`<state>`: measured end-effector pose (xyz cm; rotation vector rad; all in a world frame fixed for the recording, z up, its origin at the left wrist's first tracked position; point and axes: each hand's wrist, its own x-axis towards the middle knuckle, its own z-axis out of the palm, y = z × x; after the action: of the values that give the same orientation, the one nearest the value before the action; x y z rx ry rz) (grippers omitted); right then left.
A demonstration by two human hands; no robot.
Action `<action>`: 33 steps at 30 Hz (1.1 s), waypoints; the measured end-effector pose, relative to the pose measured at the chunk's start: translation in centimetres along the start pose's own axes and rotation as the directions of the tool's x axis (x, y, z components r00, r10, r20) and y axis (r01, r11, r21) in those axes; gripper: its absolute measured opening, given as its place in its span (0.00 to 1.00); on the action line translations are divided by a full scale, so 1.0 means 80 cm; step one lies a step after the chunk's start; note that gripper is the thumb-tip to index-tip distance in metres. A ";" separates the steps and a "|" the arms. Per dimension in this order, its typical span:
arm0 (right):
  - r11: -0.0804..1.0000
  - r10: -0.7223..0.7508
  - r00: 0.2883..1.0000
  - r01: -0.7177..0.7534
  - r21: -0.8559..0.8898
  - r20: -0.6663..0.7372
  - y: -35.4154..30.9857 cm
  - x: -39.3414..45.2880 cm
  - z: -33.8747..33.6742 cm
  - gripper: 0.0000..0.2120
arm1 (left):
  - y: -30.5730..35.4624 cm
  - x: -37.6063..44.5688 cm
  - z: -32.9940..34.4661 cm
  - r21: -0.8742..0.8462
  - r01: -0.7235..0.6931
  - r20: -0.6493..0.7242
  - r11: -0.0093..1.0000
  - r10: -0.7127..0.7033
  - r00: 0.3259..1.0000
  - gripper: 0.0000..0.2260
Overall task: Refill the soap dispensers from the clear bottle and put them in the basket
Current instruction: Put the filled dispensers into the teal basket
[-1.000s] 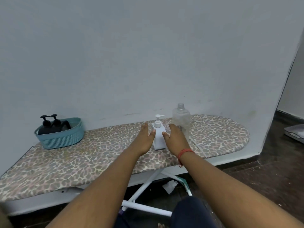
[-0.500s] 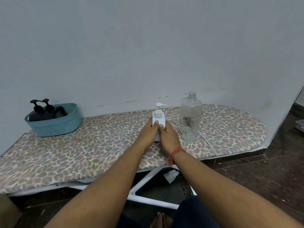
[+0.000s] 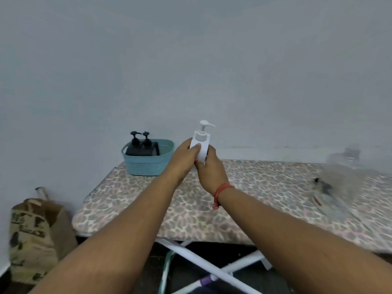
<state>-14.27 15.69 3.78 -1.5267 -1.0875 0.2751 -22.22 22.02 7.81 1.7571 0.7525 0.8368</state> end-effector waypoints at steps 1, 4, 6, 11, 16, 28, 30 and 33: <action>1.000 -0.010 1.000 0.010 -0.013 0.015 -0.010 0.012 0.015 0.21 | 0.002 0.010 -0.020 0.008 -0.007 -0.026 1.000 0.007 1.000 0.14; 0.999 -0.034 0.998 0.035 -0.020 0.050 -0.035 0.054 0.067 0.25 | 0.000 0.040 -0.081 0.024 -0.041 -0.082 0.999 0.043 0.996 0.14; 0.998 -0.051 0.997 0.052 -0.025 0.061 -0.043 0.078 0.092 0.28 | -0.008 0.059 -0.108 0.012 -0.053 -0.089 0.999 0.053 0.995 0.12; 0.989 -0.097 0.988 0.110 -0.103 0.123 -0.036 0.126 0.134 0.35 | -0.042 0.099 -0.148 0.050 -0.099 -0.140 0.994 0.105 0.984 0.15; 0.967 -0.099 0.977 0.140 -0.215 0.188 0.001 0.145 0.155 0.34 | -0.091 0.119 -0.156 0.263 -0.122 -0.138 0.957 0.163 0.977 0.18; 0.827 0.006 0.943 0.183 -0.532 0.333 0.048 0.164 0.162 0.20 | -0.152 0.132 -0.156 0.854 -0.203 0.058 0.478 0.301 0.952 0.16; 0.820 0.013 0.930 0.201 -0.536 0.369 0.049 0.165 0.157 0.21 | -0.153 0.135 -0.151 0.901 -0.195 0.071 0.388 0.310 0.948 0.17; 0.744 0.025 0.889 0.288 -0.603 0.457 0.051 0.167 0.150 0.23 | -0.154 0.135 -0.143 0.938 -0.161 0.064 0.308 0.302 0.951 0.17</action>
<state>-13.54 34.00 1.98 -2.0564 -1.7902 0.1332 -26.74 40.26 1.11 2.9684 1.2424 0.7233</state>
